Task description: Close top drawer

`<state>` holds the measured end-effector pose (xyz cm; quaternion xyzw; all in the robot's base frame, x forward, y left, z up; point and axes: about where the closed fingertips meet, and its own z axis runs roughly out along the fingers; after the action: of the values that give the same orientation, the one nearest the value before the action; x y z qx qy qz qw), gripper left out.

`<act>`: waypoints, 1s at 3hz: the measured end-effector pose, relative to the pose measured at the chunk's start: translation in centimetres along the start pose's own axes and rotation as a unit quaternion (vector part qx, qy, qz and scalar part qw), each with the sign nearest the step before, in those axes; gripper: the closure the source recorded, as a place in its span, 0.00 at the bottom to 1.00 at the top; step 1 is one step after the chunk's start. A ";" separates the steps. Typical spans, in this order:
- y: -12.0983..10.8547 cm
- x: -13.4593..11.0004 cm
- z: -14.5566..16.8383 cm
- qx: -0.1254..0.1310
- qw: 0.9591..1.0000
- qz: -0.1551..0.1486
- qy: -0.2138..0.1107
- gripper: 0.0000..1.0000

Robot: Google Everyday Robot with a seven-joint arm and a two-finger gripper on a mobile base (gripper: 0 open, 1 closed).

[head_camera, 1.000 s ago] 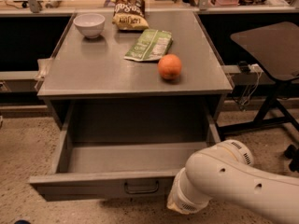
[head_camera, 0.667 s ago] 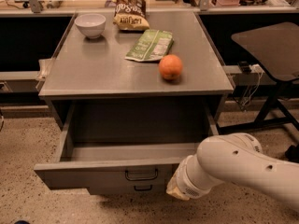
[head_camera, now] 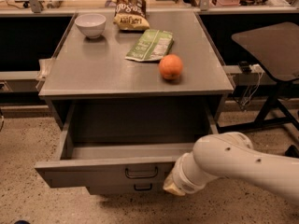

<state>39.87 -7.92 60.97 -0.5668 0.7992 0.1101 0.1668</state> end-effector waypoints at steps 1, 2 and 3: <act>-0.3 0.0 0.3 0.002 1.000 -0.001 -0.001 1.00; -3.1 -0.2 1.3 0.024 0.999 -0.016 -0.020 1.00; -6.0 -1.1 1.3 0.058 0.997 -0.050 -0.028 1.00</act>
Offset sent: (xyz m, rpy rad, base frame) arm 0.0914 -0.0128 -0.0262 0.0556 -0.1933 0.0279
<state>46.02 -8.53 60.30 -0.5919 0.7702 0.0706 0.2269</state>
